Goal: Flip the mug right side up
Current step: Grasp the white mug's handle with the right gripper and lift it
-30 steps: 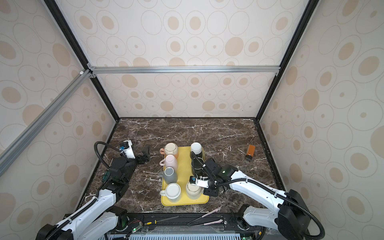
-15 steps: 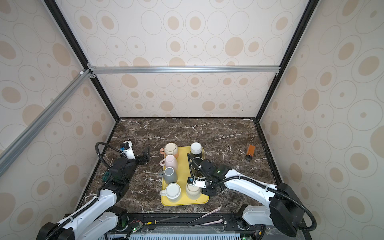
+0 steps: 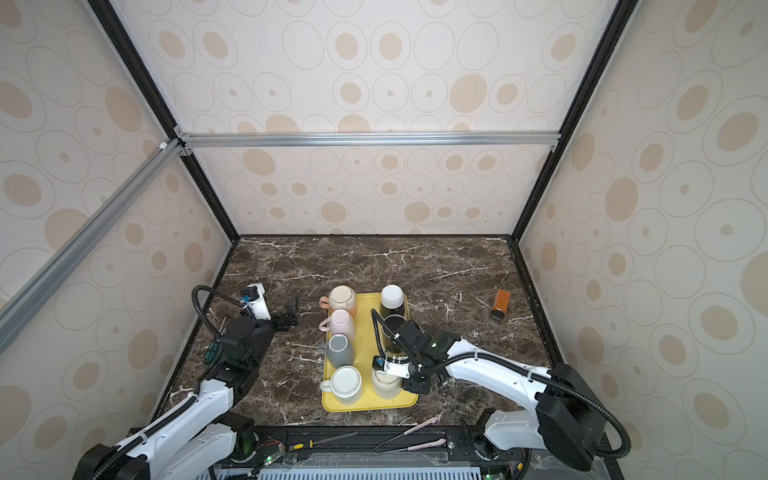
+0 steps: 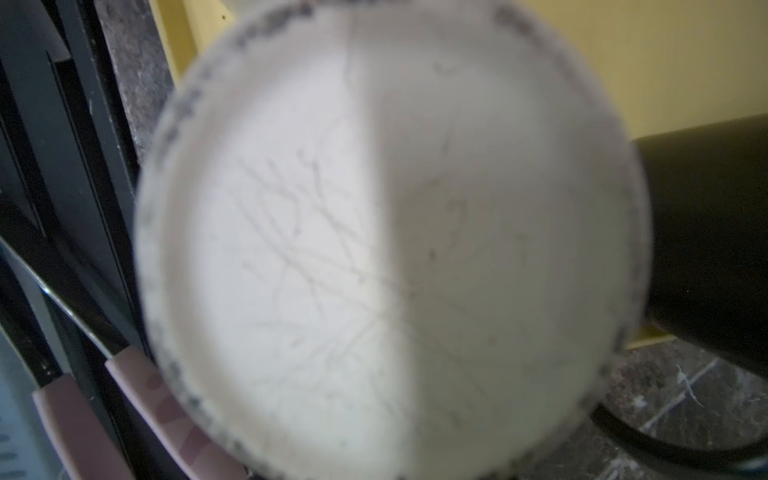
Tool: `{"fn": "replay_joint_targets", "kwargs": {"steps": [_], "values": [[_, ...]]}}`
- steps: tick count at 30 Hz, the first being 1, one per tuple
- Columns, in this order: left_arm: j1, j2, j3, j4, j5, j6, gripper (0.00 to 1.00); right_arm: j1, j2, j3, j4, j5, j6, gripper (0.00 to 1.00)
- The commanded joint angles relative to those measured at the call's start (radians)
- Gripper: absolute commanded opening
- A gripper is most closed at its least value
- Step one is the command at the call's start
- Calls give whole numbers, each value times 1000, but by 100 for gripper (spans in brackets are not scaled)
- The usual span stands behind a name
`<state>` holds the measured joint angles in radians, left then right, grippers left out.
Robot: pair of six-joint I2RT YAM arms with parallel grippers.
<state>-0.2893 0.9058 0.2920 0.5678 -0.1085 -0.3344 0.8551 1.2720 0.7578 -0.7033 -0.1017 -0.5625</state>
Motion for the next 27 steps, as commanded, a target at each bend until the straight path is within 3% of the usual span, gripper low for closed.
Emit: {"fn": "replay_joint_targets", "kwargs": {"steps": [1,14,27], "values": [[-5,-4,-4,33,-12,8,100,9,10,-2,1,-10,-2,41],[-4,-9,-14,31,-30,15,100,15,78,17,10,11,22,31],[-4,22,-4,52,-11,-2,100,27,41,17,5,37,44,23]]}}
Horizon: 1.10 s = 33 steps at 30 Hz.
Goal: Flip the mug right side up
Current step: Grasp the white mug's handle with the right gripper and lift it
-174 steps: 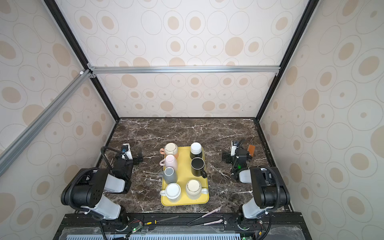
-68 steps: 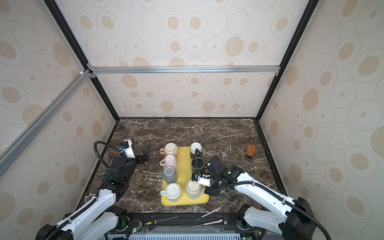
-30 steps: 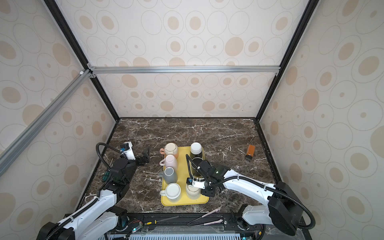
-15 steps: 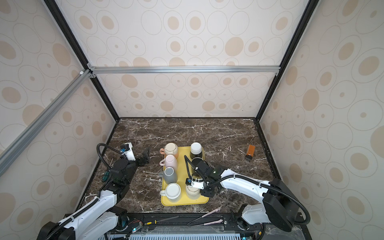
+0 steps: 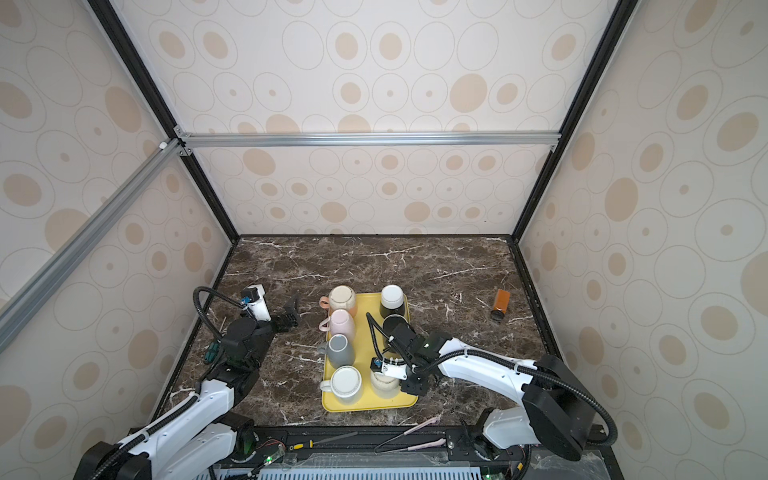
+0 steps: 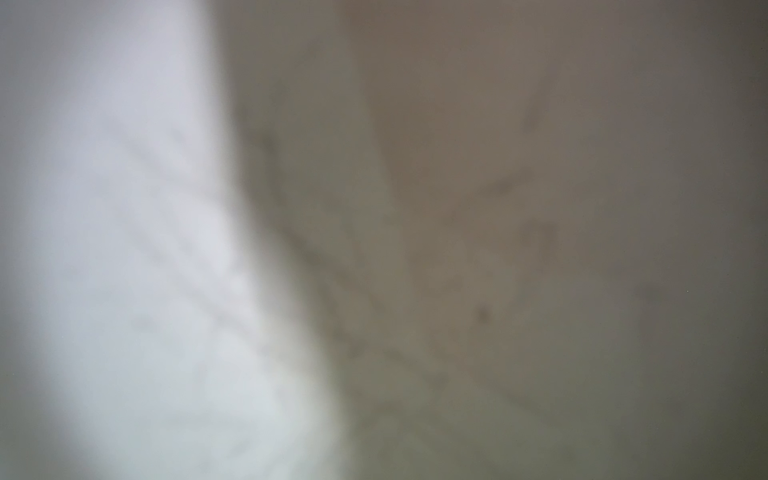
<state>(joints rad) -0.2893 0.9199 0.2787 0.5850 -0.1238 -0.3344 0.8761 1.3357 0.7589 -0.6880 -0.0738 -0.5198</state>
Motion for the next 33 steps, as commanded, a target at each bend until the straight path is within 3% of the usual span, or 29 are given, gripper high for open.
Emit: {"fn": "replay_joint_targets", "kwargs": {"steps": [1,13,16,20,26,33], "values": [[-2,11,10,36,7,-3,100,8,-26,13,-7,11,1,24],[-3,-18,-4,30,7,-6,100,7,-44,3,14,13,10,26],[-4,-19,-6,31,7,-8,100,8,-41,6,14,11,15,21],[-4,-20,-7,33,12,-13,100,9,-41,21,-6,0,25,0],[-3,-25,-1,33,25,-17,100,18,-88,38,-9,9,73,0],[-5,-2,45,-4,76,6,100,26,-206,113,-7,26,211,0]]}}
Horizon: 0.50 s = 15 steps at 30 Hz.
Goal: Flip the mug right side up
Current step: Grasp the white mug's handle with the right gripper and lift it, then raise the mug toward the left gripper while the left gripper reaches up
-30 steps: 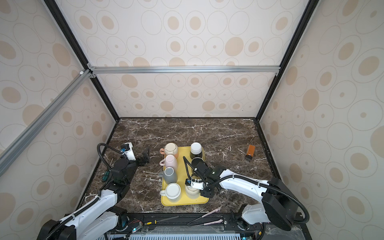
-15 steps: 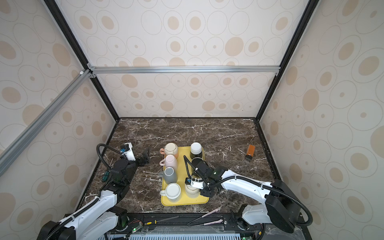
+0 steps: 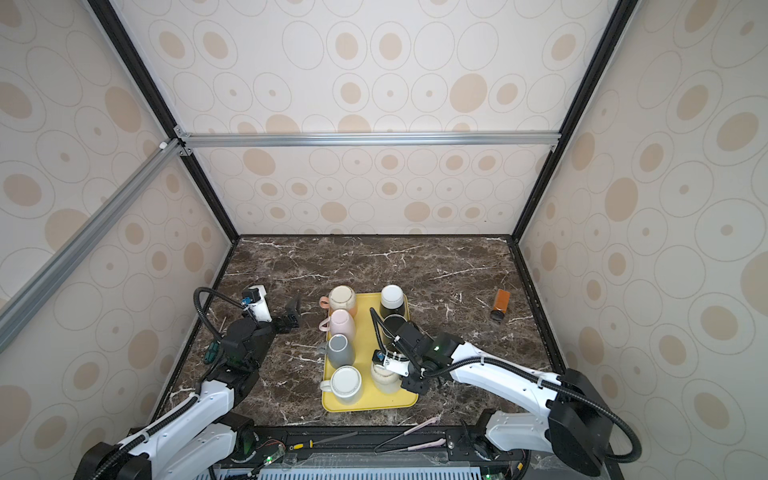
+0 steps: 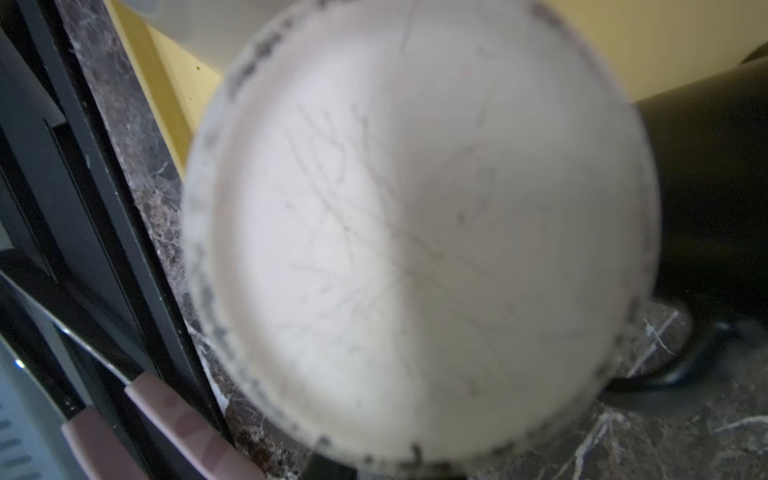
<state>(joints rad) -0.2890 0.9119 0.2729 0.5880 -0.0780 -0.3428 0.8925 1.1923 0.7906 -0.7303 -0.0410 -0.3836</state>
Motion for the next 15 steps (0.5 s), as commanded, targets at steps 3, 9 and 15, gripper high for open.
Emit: {"fn": "replay_joint_targets", "kwargs": {"steps": [3,9,15], "values": [[-4,20,68,-9,36,13,100,8,-77,143,11,-2,126,0],[-3,-2,86,-14,78,-23,100,9,-89,278,-9,1,206,0],[-4,-69,147,-85,117,-91,99,9,-120,391,121,36,341,0]]}}
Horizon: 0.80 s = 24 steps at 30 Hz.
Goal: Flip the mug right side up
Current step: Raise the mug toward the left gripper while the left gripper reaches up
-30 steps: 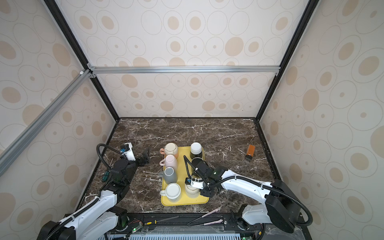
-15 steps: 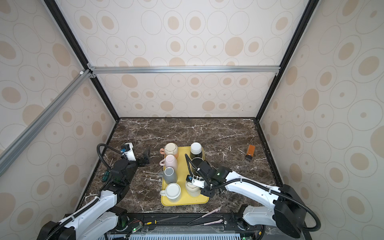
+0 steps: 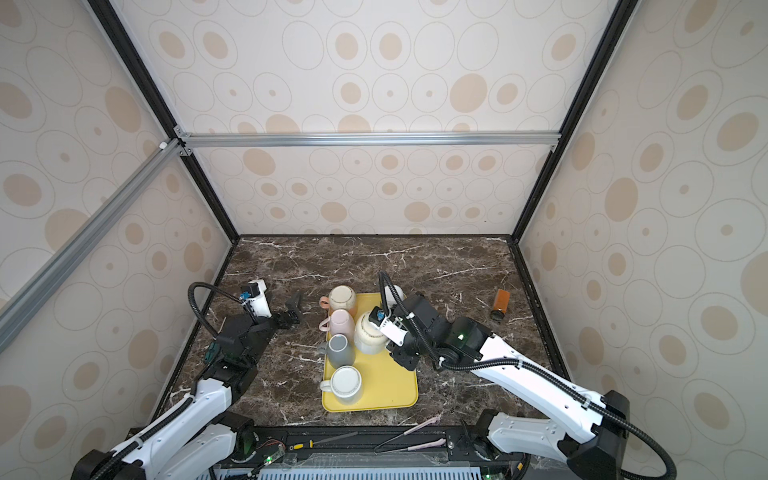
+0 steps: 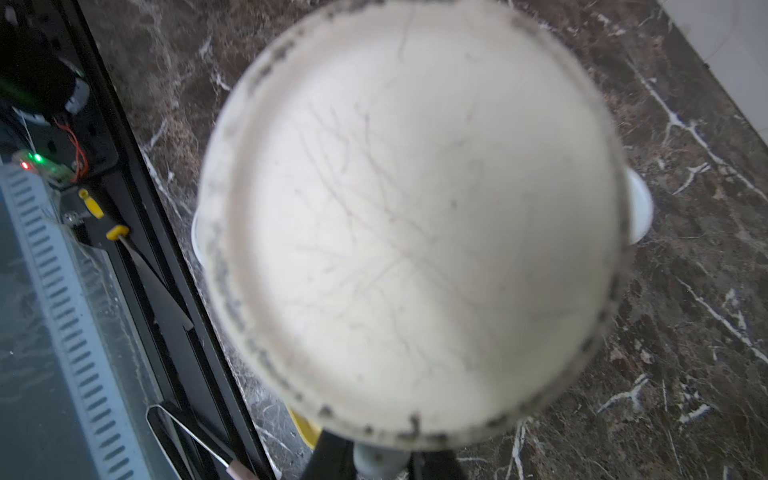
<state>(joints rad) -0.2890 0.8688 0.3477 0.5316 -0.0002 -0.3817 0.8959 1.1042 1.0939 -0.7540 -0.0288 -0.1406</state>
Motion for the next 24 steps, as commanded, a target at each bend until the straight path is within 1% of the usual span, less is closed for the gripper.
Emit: {"fn": "replay_joint_targets", "kwargs": {"steps": [1,4,8,11,13,16,19,21,24], "values": [[-4,-27,84,-33,70,-82,99,5,-21,113,162,37,131,0],[-5,-20,107,-16,191,-183,97,5,16,163,235,76,227,0],[-4,-15,110,48,357,-322,96,6,27,162,390,52,322,0],[-5,-24,95,121,440,-410,95,0,1,120,551,46,380,0],[-5,-34,86,171,465,-451,95,-17,-12,103,634,24,435,0],[-7,-29,68,291,548,-533,94,-67,-4,92,725,-82,523,0],[-17,-9,76,359,600,-568,94,-103,22,87,795,-181,606,0],[-26,-2,84,383,616,-581,94,-117,29,57,879,-223,657,0],[-43,9,82,438,631,-612,93,-123,35,40,953,-256,682,0]]}}
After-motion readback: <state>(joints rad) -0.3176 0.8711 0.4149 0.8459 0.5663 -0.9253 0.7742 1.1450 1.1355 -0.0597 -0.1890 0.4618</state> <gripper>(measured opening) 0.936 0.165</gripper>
